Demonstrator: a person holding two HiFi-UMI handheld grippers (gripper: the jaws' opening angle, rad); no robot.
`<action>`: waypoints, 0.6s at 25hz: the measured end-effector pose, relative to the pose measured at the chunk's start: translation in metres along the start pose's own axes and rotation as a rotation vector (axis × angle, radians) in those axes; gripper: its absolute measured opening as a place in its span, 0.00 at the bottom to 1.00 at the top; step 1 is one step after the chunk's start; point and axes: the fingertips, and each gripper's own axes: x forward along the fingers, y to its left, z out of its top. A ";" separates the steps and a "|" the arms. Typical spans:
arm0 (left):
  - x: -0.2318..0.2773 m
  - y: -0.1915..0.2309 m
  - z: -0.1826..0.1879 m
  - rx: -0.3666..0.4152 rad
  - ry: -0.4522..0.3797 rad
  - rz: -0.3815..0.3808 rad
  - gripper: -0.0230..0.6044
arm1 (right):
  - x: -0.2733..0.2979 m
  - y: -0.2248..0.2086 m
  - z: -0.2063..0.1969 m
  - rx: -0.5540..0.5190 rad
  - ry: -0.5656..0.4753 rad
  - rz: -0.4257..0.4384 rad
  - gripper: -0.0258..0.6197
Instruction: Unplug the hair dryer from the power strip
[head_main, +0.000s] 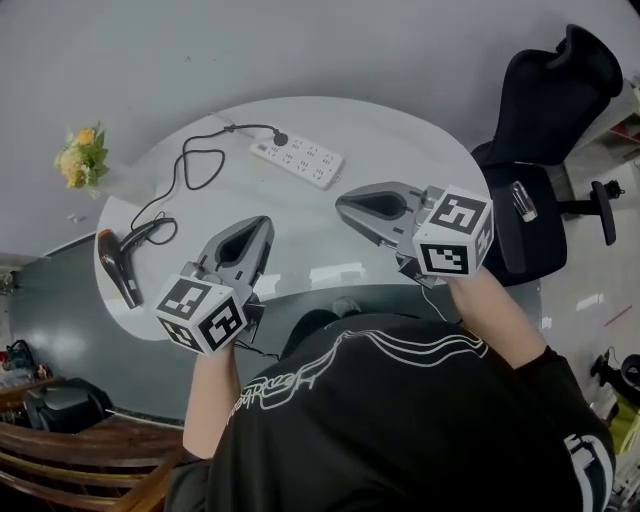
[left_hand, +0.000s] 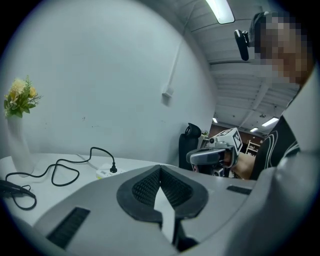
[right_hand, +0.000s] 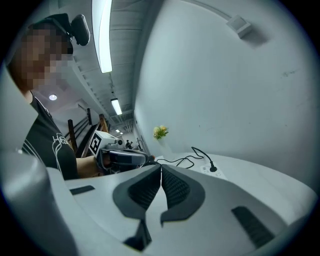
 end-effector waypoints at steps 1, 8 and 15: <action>0.002 0.006 0.001 0.001 0.005 0.002 0.04 | 0.002 -0.004 0.002 0.001 -0.003 -0.003 0.04; 0.028 0.051 0.014 0.018 0.019 0.029 0.04 | 0.019 -0.029 0.008 0.005 0.012 -0.024 0.04; 0.074 0.109 -0.003 0.031 0.087 0.076 0.04 | 0.038 -0.070 0.005 0.061 0.040 -0.058 0.04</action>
